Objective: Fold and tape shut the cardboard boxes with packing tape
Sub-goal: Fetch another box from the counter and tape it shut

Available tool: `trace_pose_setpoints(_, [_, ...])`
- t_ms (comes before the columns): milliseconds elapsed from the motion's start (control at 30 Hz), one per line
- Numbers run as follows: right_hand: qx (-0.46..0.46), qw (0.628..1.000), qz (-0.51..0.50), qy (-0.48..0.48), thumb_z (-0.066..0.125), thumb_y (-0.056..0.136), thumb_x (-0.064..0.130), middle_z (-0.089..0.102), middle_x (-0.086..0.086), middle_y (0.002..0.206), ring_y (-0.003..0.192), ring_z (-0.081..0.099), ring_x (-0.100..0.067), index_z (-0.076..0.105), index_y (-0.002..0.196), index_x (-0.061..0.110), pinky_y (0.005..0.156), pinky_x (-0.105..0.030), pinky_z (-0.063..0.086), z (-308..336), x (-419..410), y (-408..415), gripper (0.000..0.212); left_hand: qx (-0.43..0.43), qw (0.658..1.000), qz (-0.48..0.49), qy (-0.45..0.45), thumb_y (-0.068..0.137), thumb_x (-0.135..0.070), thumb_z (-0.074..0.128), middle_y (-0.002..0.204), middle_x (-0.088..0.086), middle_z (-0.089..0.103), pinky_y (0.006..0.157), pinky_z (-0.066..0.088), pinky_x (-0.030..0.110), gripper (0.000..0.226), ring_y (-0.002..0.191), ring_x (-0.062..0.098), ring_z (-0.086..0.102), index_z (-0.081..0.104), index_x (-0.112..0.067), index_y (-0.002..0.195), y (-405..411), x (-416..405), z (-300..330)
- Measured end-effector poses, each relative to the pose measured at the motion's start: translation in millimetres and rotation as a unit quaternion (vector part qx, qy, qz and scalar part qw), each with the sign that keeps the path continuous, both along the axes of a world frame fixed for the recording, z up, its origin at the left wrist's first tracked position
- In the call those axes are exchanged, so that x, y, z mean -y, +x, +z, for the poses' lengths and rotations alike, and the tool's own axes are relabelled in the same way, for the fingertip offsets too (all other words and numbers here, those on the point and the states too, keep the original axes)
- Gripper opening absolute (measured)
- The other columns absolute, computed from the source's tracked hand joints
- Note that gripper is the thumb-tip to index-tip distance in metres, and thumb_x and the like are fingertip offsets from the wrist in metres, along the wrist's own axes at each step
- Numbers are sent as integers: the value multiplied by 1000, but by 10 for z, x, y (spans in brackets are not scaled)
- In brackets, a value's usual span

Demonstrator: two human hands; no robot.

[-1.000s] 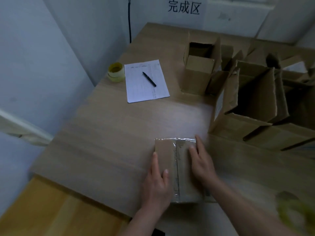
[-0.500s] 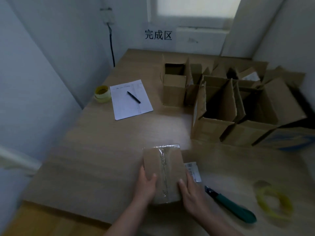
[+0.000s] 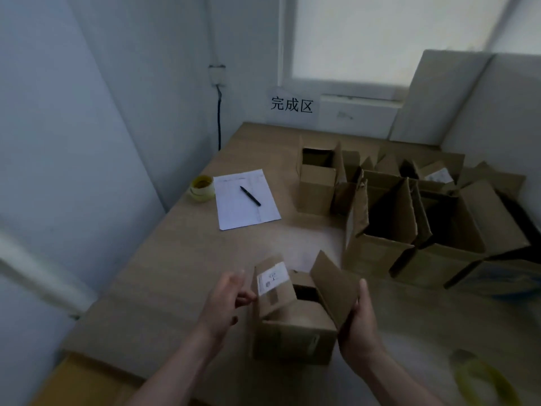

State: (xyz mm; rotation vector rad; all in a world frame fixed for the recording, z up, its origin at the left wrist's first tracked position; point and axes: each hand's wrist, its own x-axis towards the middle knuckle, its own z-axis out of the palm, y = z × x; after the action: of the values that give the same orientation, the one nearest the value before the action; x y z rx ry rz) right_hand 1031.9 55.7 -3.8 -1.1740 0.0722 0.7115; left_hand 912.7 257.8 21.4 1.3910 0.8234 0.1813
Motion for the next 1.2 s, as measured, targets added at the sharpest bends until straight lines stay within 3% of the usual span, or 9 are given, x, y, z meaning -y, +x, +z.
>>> trace_pose_setpoints(167, [1,986,128,-109,59,86,58,73,-8,108,101,69,-31,67,118,23,76,-42,56,-54,36,-180,47,-135,972,-157,110,63,-62,79,120,-5,47,80,51,26,85,103,10,53,34,-31,128,-105,263,-276])
trace_pose_setpoints(267, [51,958,150,-239,69,88,19,70,0,106,97,67,-19,62,116,26,68,-28,54,-90,-32,-195,30,-189,938,-141,254,59,-51,86,136,-7,27,97,41,26,107,117,9,38,21,-33,142,-113,392,-389])
trace_pose_setpoints(333, [87,939,129,-306,62,93,18,70,5,96,90,66,-12,65,105,28,64,-24,49,-118,-60,-162,16,-205,929,-137,274,60,-51,84,138,-6,24,95,38,23,109,116,8,36,18,-31,144,-90,444,-442])
trace_pose_setpoints(633, [241,872,26,-425,46,103,26,61,-6,71,65,55,-18,62,76,16,59,-32,42,-90,-153,196,33,-235,922,-103,290,82,-40,65,84,-17,55,56,35,20,21,71,0,47,45,-34,80,214,273,-374])
trace_pose_setpoints(733, [241,863,58,-441,53,98,21,64,5,84,79,59,-12,64,113,25,68,-32,48,-17,-267,366,19,-214,930,-109,278,80,-27,69,86,-15,55,61,38,18,20,77,3,52,53,-33,89,440,203,-350])
trace_pose_setpoints(800, [225,868,71,-437,66,89,17,63,7,94,89,60,-11,46,139,23,73,-30,48,2,-317,470,55,-195,939,-104,265,79,-19,69,87,-14,56,71,41,22,23,86,9,57,61,-27,99,602,157,-344])
trace_pose_setpoints(967, [290,852,75,-429,59,86,4,58,12,99,96,60,-13,49,97,36,63,-18,45,74,-448,775,35,-154,943,-111,274,89,-11,58,97,4,70,79,53,34,19,90,22,63,70,-14,104,1126,-22,-232])
trace_pose_setpoints(1100, [359,798,113,-471,49,92,-1,60,-4,126,119,56,-22,60,129,15,99,-31,47,189,-604,1072,42,-138,942,-120,283,94,-15,57,105,4,70,89,52,38,21,99,22,63,69,-16,111,1579,-128,-156])
trace_pose_setpoints(1200, [327,801,101,-492,58,89,3,52,-5,129,118,54,-25,55,127,12,96,-35,50,224,-763,1257,39,-120,945,-131,276,95,-18,57,107,0,69,90,53,40,24,100,19,62,67,-20,117,1908,-121,-127])
